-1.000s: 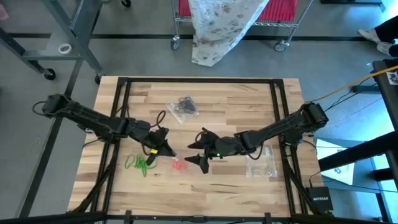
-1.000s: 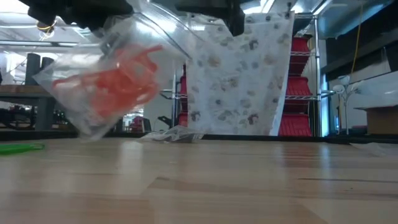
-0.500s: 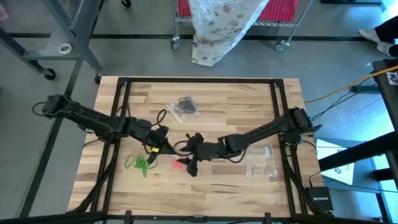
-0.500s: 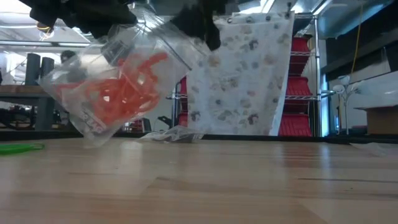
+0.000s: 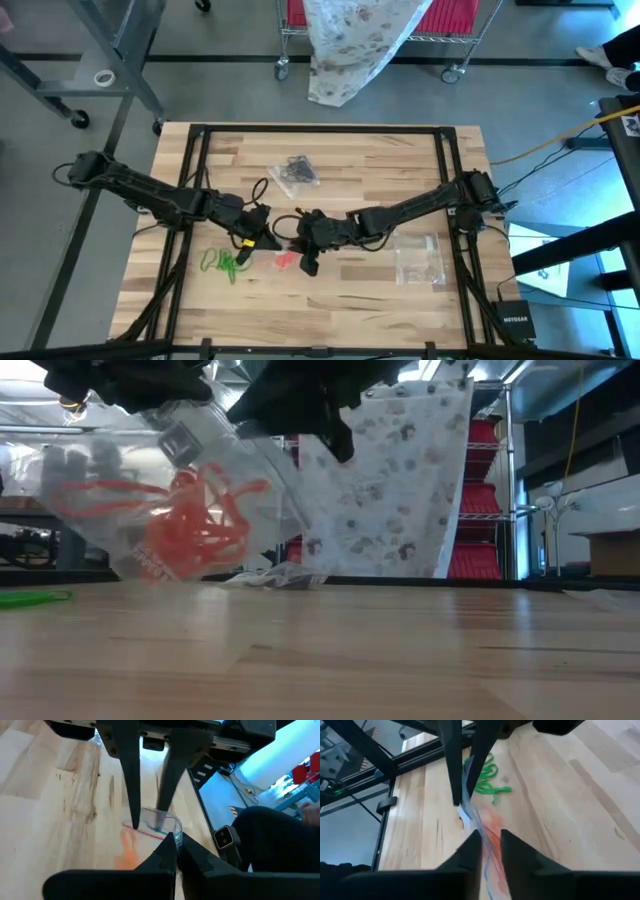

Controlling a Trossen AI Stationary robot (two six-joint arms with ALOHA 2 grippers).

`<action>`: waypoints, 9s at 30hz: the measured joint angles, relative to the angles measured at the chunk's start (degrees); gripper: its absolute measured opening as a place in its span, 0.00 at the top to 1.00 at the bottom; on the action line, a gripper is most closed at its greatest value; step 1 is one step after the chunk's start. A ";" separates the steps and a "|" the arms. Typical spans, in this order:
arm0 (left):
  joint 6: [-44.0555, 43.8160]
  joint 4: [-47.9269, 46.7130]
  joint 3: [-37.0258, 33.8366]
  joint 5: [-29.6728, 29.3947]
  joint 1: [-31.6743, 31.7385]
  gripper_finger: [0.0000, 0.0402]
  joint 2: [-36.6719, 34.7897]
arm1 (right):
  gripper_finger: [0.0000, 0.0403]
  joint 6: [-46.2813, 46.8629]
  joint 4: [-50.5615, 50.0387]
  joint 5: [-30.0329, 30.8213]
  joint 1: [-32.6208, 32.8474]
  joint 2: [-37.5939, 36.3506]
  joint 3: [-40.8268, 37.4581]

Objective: Sort rubber bands
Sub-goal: Close the transparent zip bag

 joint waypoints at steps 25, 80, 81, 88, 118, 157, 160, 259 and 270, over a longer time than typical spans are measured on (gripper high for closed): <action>2.52 0.37 0.00 0.01 0.07 1.00 0.00 | 0.63 -2.96 1.80 -5.43 -0.11 -0.07 -0.05; 7.05 -6.15 0.00 -4.02 0.20 1.00 -5.96 | 1.00 -3.93 -1.29 -3.47 0.18 -0.26 0.22; 7.27 -7.17 0.00 -4.00 0.20 1.00 -6.70 | 1.00 -3.91 -1.51 -3.51 0.18 -0.26 0.22; 7.19 -13.48 0.02 -3.22 0.17 1.00 -11.64 | 1.00 -2.97 -7.00 -5.73 0.48 -0.01 -0.37; 2.12 -6.07 -0.35 -4.72 -1.60 0.58 -3.04 | 1.00 -2.92 -4.16 -4.46 0.31 -0.13 -0.13; 0.98 11.35 -0.28 -8.98 -1.44 0.73 9.68 | 1.00 -2.97 -3.68 -3.31 0.28 -0.13 -0.09; 1.01 11.74 -0.28 -8.97 -1.38 0.75 9.87 | 1.00 -2.97 -3.68 -3.31 0.28 -0.13 -0.07; 5.99 9.23 0.09 -6.65 -0.50 1.00 7.97 | 1.00 -11.62 -16.51 -9.49 -1.62 -1.31 0.00; -1.17 6.18 0.09 1.39 2.65 0.79 7.21 | 1.00 -10.51 -16.53 -7.30 -1.60 -1.18 -0.09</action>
